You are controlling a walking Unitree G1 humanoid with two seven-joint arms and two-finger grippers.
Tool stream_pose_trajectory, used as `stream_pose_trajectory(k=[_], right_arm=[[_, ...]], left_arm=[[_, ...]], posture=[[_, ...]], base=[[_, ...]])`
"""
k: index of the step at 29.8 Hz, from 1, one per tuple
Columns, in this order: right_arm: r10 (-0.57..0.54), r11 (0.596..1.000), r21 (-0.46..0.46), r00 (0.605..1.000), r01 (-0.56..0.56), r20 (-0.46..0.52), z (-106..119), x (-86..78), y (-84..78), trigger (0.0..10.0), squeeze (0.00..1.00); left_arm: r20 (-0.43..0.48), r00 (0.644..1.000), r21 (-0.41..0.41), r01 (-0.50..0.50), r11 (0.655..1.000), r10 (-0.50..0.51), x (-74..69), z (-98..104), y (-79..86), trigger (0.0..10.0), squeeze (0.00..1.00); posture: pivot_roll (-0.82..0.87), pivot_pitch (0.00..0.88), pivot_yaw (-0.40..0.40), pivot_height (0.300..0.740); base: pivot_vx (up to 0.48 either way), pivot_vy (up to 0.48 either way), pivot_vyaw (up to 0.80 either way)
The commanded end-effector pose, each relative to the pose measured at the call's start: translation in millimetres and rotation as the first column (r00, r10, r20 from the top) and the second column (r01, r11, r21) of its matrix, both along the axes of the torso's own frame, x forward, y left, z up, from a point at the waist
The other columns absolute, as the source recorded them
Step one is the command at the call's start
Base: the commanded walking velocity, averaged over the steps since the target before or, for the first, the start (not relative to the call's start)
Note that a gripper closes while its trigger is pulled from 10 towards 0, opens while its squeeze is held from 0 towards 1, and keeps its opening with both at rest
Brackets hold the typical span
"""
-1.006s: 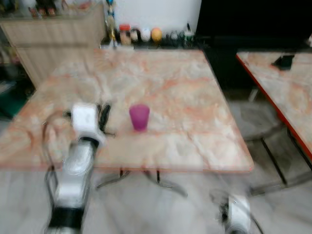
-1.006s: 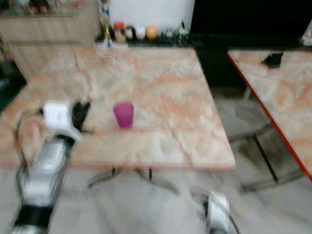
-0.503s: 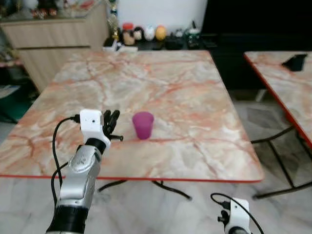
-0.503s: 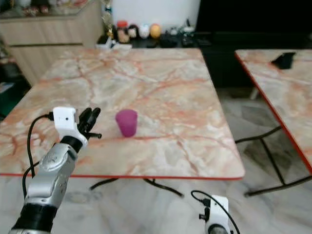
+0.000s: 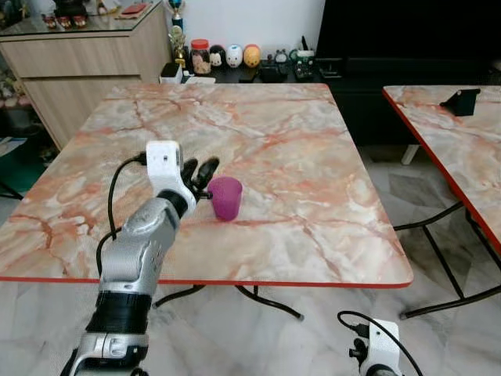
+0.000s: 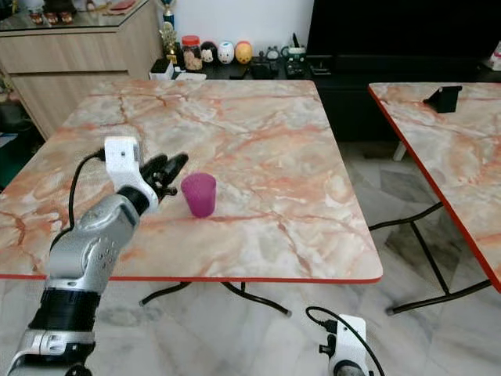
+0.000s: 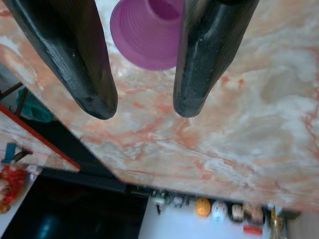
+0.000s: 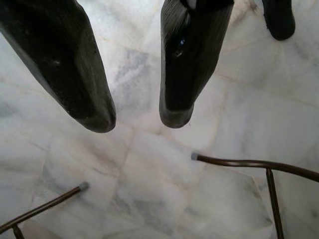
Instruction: Setting the table
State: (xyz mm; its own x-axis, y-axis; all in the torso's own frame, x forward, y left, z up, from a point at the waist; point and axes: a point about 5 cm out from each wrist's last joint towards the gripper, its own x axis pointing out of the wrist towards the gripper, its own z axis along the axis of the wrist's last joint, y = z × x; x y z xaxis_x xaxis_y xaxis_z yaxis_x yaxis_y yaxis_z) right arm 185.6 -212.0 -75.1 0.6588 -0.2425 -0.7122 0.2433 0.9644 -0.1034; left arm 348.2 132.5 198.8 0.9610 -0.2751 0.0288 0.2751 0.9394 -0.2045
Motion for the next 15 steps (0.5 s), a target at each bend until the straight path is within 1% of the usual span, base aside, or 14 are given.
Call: stream_pose_trajectory(k=[1, 4, 7, 9, 10, 12, 14, 15], right_arm=[[0.006, 1.0, 0.001, 1.0, -0.006, -0.013, -1, -1.6, 1.3, 10.0, 0.0], [0.006, 1.0, 0.002, 1.0, -0.006, -0.014, -1, -1.6, 1.6, 10.0, 0.0], [0.005, 1.0, 0.003, 1.0, -0.005, -0.015, -2, -1.8, 1.9, 10.0, 0.0], [0.004, 1.0, 0.003, 1.0, -0.004, -0.015, -2, -2.2, 2.1, 10.0, 0.0], [0.004, 1.0, 0.004, 1.0, -0.004, -0.016, -2, -2.5, 2.5, 10.0, 0.0], [0.005, 1.0, 0.005, 1.0, -0.005, -0.017, -2, -2.8, 2.7, 10.0, 0.0], [0.005, 1.0, 0.006, 1.0, -0.005, -0.018, -3, -3.4, 3.1, 10.0, 0.0], [0.006, 1.0, 0.006, 1.0, -0.006, -0.018, -3, -3.4, 3.4, 10.0, 0.0]], left_arm=[[-0.06, 0.998, 0.015, -0.009, 1.0, 0.01, 5.0, -6, -1.4, 10.0, 1.0], [-0.099, 0.995, 0.061, -0.016, 0.998, 0.022, 9.9, -9, -3.3, 10.0, 1.0], [-0.14, 0.989, 0.083, -0.033, 0.996, 0.044, 14.0, -12, -3.9, 10.0, 1.0], [-0.167, 0.984, 0.095, -0.052, 0.994, 0.068, 18.1, -14, -4.8, 10.0, 1.0], [-0.198, 0.976, 0.111, -0.073, 0.991, 0.094, 22.8, -17, -5.7, 10.0, 1.0], [-0.215, 0.971, 0.126, -0.083, 0.989, 0.108, 24.5, -19, -5.8, 10.0, 1.0], [-0.237, 0.959, 0.155, -0.117, 0.981, 0.152, 28.9, -23, -4.6, 10.0, 1.0], [-0.244, 0.958, 0.155, -0.118, 0.981, 0.153, 30.0, -24, -5.1, 10.0, 0.0]], posture=[[0.04, 0.0, 0.004, 0.74], [0.04, 0.0, 0.006, 0.74], [0.04, 0.0, 0.008, 0.74], [0.04, 0.0, 0.009, 0.74], [0.04, 0.0, 0.009, 0.74], [0.03, 0.0, 0.013, 0.74], [0.03, 0.0, 0.016, 0.74], [0.03, 0.0, 0.017, 0.74]], base=[[0.0, 0.0, 0.0], [0.0, 0.0, 0.0], [0.0, 0.0, 0.0], [0.0, 0.0, 0.0], [0.0, 0.0, 0.0], [0.0, 0.0, 0.0], [0.0, 0.0, 0.0], [0.0, 0.0, 0.0]])
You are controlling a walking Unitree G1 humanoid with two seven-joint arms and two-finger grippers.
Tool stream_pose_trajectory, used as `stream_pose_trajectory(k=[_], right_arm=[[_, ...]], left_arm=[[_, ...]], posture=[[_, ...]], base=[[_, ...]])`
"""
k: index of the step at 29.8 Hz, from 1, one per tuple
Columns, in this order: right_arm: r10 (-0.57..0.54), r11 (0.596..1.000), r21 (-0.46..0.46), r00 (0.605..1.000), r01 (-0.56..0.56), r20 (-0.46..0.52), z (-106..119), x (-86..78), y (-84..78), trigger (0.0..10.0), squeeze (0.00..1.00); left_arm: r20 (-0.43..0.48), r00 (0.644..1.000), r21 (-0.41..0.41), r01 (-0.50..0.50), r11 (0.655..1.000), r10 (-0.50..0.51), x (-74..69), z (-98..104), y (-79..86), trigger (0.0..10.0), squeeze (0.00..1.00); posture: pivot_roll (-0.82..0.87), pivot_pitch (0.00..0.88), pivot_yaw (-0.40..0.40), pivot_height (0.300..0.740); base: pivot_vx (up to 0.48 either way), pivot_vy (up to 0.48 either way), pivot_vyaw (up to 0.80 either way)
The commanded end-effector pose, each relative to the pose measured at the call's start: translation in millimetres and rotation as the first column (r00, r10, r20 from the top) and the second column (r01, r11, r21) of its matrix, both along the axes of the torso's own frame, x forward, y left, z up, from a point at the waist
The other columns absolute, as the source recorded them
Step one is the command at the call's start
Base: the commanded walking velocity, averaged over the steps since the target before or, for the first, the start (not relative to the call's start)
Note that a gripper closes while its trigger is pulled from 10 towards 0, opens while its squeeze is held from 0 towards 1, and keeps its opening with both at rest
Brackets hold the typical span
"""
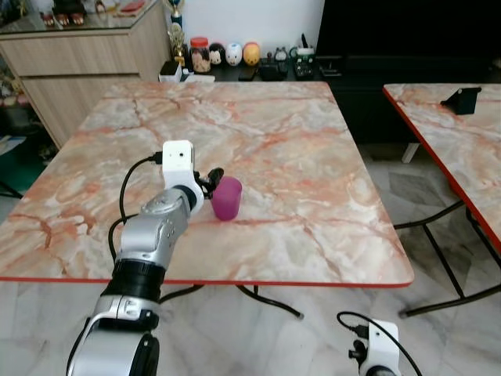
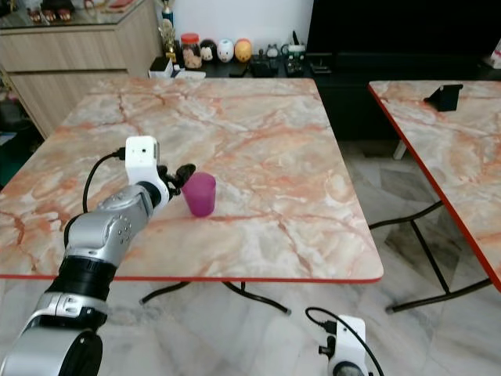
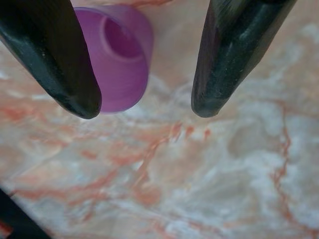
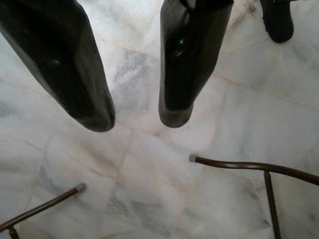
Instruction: Setting the table
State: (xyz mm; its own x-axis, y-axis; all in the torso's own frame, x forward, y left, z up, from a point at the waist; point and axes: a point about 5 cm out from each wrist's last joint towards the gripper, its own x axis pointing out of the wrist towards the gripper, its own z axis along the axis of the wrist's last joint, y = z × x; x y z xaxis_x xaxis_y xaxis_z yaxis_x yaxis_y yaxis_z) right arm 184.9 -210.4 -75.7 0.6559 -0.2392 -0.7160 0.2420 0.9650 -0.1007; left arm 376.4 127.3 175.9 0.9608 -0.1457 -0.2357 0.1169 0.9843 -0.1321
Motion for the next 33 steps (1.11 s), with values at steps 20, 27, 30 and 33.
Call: stream_pose_trajectory(k=[20, 27, 30, 33], right_arm=[[0.005, 1.0, 0.002, 1.0, -0.005, -0.014, -2, -2.8, 1.9, 10.0, 0.0], [0.005, 1.0, 0.002, 1.0, -0.005, -0.014, -2, -2.8, 1.9, 10.0, 0.0], [0.005, 1.0, 0.007, 1.0, -0.004, -0.017, -3, -3.7, 2.8, 10.0, 0.0], [0.003, 1.0, 0.014, 1.0, -0.003, -0.025, -4, -5.6, 3.9, 10.0, 0.0]], left_arm=[[-0.012, 1.0, 0.017, -0.016, 1.0, 0.017, 1.8, -1, 0.1, 10.0, 0.0], [-0.012, 1.0, 0.017, -0.016, 1.0, 0.017, 1.8, -1, 0.1, 10.0, 0.0], [-0.079, 0.997, 0.025, -0.007, 1.0, 0.009, 5.5, -8, -4.6, 10.0, 0.0], [-0.165, 0.986, 0.039, 0.012, 0.999, -0.005, 5.0, -19, -9.8, 10.0, 0.0]], posture=[[0.03, 0.0, 0.017, 0.74], [0.03, 0.0, 0.017, 0.74], [0.02, 0.0, 0.031, 0.74], [0.02, 0.0, 0.031, 0.74]], base=[[0.0, 0.0, 0.0], [0.0, 0.0, 0.0], [0.0, 0.0, 0.0], [0.0, 0.0, 0.0]])
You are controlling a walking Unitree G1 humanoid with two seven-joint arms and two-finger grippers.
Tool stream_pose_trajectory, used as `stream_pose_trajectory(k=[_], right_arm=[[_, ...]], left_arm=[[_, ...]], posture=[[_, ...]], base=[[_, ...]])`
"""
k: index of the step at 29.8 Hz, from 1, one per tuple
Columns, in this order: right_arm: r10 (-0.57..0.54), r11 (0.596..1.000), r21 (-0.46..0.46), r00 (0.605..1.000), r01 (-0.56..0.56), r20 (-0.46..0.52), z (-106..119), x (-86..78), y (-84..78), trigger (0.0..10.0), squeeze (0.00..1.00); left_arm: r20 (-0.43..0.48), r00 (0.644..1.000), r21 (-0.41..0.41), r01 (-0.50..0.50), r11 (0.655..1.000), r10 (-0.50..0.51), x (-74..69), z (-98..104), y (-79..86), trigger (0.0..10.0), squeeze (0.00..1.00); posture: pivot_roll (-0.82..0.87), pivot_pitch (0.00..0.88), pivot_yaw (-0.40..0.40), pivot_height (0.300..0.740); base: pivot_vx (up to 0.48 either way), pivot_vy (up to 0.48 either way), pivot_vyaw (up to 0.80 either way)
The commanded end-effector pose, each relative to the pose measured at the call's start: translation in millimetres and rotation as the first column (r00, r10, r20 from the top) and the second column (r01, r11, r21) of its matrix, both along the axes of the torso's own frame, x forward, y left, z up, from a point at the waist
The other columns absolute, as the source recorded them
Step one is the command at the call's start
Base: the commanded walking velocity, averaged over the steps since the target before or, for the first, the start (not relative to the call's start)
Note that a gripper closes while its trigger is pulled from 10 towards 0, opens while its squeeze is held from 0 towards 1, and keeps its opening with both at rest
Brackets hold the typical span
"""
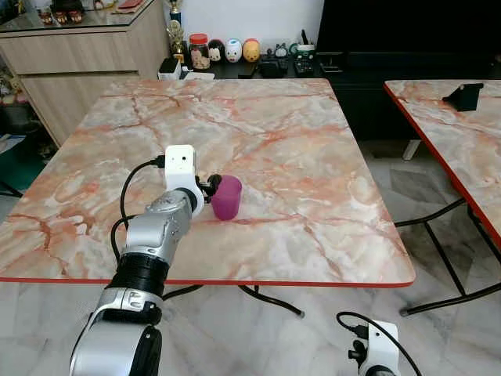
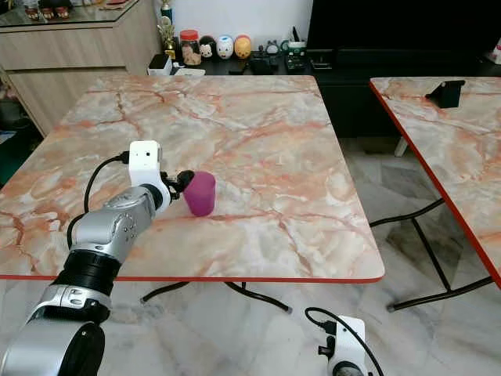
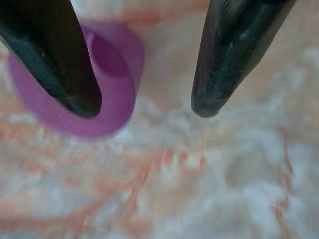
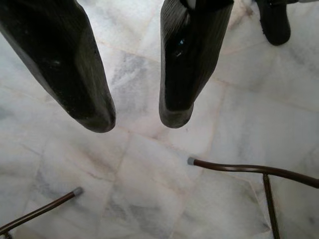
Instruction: Setting the table
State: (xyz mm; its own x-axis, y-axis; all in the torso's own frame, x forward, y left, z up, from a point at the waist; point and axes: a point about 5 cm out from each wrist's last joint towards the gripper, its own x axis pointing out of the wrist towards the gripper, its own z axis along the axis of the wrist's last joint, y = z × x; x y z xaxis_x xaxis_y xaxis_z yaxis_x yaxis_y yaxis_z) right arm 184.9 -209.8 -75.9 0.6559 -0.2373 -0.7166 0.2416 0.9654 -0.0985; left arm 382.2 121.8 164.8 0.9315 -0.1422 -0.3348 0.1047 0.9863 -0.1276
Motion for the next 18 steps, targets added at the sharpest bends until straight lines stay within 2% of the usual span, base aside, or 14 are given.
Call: stream_pose_trajectory(k=[1, 15, 16, 17, 18], right_arm=[[0.002, 1.0, 0.012, 1.0, -0.002, -0.025, -3.7, -5.5, 3.3, 10.0, 0.0], [0.001, 1.0, 0.016, 1.0, 0.0, -0.022, -3.5, -5.1, 3.6, 10.0, 0.0], [-0.001, 1.0, 0.015, 1.0, 0.001, -0.021, -3.4, -5.0, 3.5, 10.0, 0.0], [-0.001, 1.0, 0.015, 1.0, 0.001, -0.021, -3.4, -5.0, 3.4, 10.0, 0.0], [-0.002, 1.0, 0.015, 1.0, 0.002, -0.021, -3.3, -4.8, 3.3, 10.0, 0.0]], left_arm=[[-0.063, 0.998, 0.023, 0.009, 1.0, -0.007, -0.8, -8.1, -4.3, 10.0, 0.0], [-0.067, 0.998, 0.028, 0.007, 1.0, -0.005, 1.1, -7.7, -4.0, 10.0, 0.0], [-0.065, 0.998, 0.029, 0.006, 1.0, -0.004, 1.2, -7.4, -3.9, 4.9, 0.0], [-0.064, 0.998, 0.029, 0.005, 1.0, -0.003, 1.2, -7.3, -3.8, 4.9, 0.0], [-0.06, 0.998, 0.031, -0.001, 1.0, 0.003, 1.4, -7.1, -3.6, 2.6, 0.0]], posture=[[0.02, 0.0, 0.03, 0.74], [0.03, 0.0, 0.028, 0.74], [0.03, 0.0, 0.028, 0.74], [0.03, 0.0, 0.028, 0.74], [0.03, 0.0, 0.027, 0.74]], base=[[0.0, 0.0, 0.0], [0.0, 0.0, 0.0], [0.0, 0.0, 0.0], [0.0, 0.0, 0.0], [0.0, 0.0, 0.0]])
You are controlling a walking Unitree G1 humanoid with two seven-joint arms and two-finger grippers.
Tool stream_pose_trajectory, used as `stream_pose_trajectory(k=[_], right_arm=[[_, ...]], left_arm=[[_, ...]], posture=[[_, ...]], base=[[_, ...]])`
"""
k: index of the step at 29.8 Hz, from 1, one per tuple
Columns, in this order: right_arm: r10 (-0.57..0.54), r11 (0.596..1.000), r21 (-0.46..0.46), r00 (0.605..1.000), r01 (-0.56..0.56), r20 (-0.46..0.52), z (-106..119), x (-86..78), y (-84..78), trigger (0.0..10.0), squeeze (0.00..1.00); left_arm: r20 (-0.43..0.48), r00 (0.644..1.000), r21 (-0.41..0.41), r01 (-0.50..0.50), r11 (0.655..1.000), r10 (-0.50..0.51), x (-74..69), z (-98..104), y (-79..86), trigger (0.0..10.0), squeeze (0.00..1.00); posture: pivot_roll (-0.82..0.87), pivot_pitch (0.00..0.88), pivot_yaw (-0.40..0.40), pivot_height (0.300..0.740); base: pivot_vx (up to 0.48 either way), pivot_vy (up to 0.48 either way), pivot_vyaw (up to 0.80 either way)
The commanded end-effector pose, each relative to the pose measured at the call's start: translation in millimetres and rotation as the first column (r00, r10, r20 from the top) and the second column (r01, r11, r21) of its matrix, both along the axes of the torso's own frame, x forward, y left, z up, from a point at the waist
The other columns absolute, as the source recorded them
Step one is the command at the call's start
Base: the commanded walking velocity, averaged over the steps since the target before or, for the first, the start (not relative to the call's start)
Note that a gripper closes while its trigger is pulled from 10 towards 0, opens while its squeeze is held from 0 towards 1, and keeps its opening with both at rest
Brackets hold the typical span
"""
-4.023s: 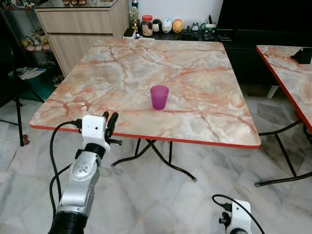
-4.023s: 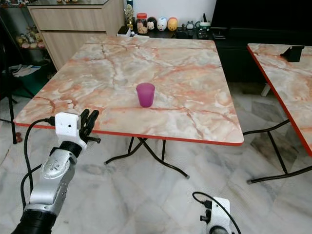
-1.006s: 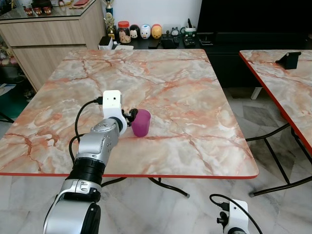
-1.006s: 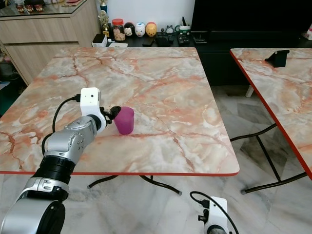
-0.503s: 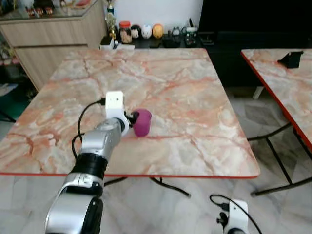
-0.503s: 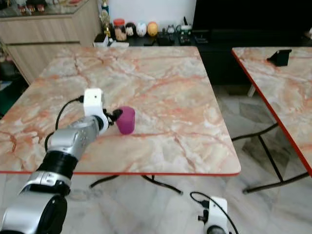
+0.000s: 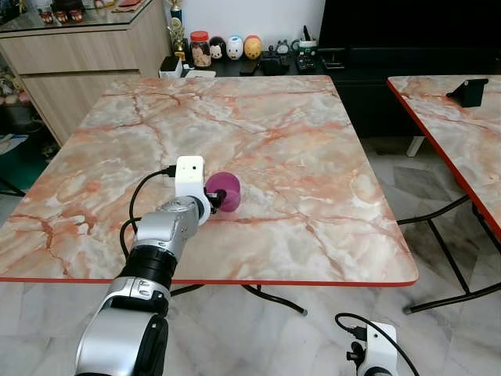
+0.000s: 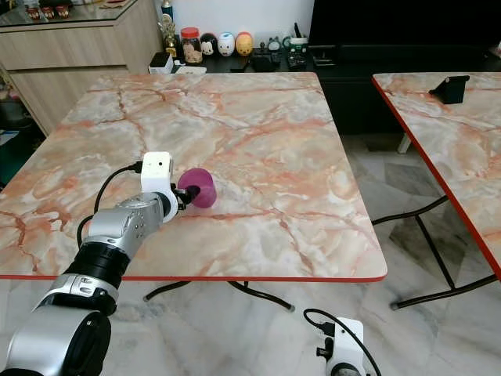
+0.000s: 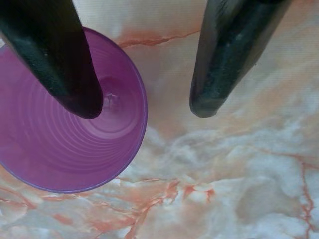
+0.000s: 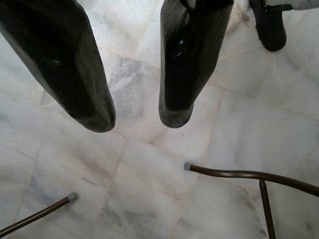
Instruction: Setting the table
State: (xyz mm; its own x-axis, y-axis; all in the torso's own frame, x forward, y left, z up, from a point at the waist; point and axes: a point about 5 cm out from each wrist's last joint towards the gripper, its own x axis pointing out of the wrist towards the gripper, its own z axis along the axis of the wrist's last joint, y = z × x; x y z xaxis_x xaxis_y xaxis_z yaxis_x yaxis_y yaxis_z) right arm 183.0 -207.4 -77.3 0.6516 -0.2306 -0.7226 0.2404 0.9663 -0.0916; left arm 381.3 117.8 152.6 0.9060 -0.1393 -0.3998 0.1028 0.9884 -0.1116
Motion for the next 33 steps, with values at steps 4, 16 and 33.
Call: stream_pose_trajectory(k=[4, 16, 33], right_arm=[[-0.004, 1.0, 0.005, 1.0, 0.004, -0.013, -2, -2.5, 0.3, 10.0, 0.0], [0.0, 1.0, 0.006, 1.0, 0.0, -0.01, -1, -0.2, 1.1, 10.0, 0.0], [0.0, 1.0, 0.019, 1.0, 0.0, -0.009, -1, 0.7, 3.1, 10.0, 0.0]], left_arm=[[0.026, 0.999, 0.005, -0.026, 1.0, 0.026, 3.7, 8, 2.3, 0.0, 0.0], [0.095, 0.994, -0.005, -0.054, 0.999, 0.055, 7.5, 23, 6.4, 0.0, 0.0], [0.07, 0.996, 0.008, 0.054, 0.998, -0.055, 3.5, 18, -4.1, 0.0, 0.0]], posture=[[0.03, 0.0, 0.025, 0.74], [0.04, 0.0, 0.02, 0.74], [0.04, 0.0, 0.024, 0.74]], base=[[0.0, 0.0, 0.0], [0.0, 0.0, 0.0], [0.0, 0.0, 0.0]])
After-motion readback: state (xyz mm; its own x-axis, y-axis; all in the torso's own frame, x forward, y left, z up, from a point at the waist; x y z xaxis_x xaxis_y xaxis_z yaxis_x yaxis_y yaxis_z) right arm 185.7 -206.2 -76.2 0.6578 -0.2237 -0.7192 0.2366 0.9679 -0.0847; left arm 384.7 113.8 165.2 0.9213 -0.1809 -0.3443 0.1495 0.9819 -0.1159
